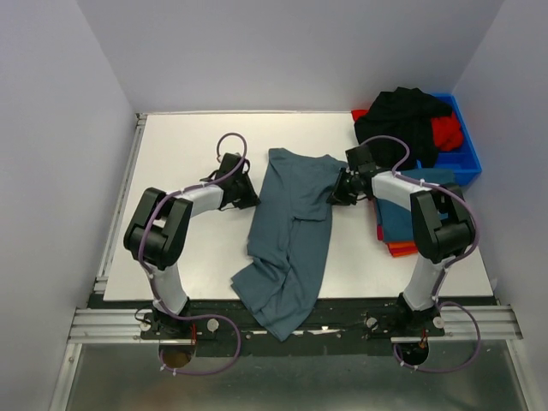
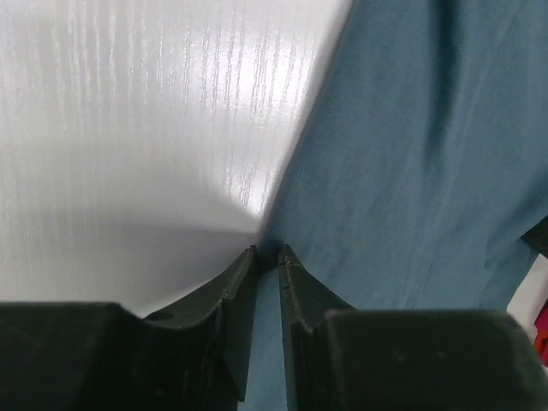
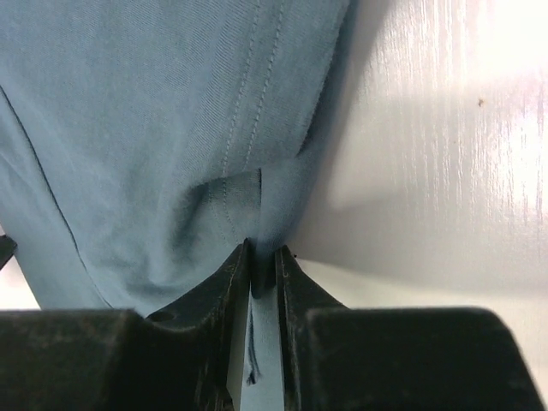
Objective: Fold and stack the t-shirts
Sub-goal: Rotate the tshirt 90 degrees
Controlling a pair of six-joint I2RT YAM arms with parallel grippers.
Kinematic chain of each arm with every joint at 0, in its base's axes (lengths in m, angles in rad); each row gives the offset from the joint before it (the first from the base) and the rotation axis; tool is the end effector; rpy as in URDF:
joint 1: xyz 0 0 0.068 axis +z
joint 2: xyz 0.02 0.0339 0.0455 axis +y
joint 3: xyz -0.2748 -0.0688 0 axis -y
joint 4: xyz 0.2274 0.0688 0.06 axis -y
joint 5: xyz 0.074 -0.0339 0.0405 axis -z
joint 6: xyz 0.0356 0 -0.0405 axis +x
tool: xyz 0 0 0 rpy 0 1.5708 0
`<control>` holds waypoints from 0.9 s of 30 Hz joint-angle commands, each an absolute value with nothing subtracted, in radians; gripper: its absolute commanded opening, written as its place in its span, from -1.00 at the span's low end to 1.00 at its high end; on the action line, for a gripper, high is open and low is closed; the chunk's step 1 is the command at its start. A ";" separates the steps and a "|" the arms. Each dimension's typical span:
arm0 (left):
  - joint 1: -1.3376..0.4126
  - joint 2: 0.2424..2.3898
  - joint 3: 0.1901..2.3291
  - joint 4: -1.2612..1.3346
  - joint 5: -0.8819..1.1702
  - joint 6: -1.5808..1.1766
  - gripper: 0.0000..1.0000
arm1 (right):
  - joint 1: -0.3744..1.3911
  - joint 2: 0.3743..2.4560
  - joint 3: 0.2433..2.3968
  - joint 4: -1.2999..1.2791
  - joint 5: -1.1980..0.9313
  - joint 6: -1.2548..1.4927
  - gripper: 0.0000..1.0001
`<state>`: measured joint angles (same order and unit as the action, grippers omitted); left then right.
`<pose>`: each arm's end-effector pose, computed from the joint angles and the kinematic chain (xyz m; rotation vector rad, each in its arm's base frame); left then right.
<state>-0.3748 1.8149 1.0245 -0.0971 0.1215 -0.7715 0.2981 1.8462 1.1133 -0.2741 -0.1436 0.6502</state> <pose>0.3316 -0.1351 0.1760 -0.4503 2.5214 -0.6246 0.3448 0.1113 0.1781 0.4107 2.6248 0.5212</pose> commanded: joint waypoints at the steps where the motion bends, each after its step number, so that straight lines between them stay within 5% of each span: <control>1: -0.367 1.874 1.043 -0.075 0.175 -0.775 -0.47 | 0.299 1.876 1.176 -0.311 -0.110 0.627 -0.50; 6: -0.351 1.891 1.048 -0.055 0.206 -0.785 -0.60 | 0.299 1.896 1.212 -0.325 -0.098 0.618 -0.65; 9: -0.336 1.907 1.071 -0.078 0.189 -0.784 -1.00 | 0.299 1.922 1.239 -0.333 -0.104 0.618 -0.86; 12: -0.315 1.917 1.085 -0.091 0.179 -0.791 -1.00 | 0.299 1.962 1.298 -0.353 -0.100 0.618 -0.99; 27: -0.276 2.003 1.241 -0.132 0.060 -0.830 -1.00 | 0.299 2.221 1.728 -0.480 -0.114 0.598 -0.99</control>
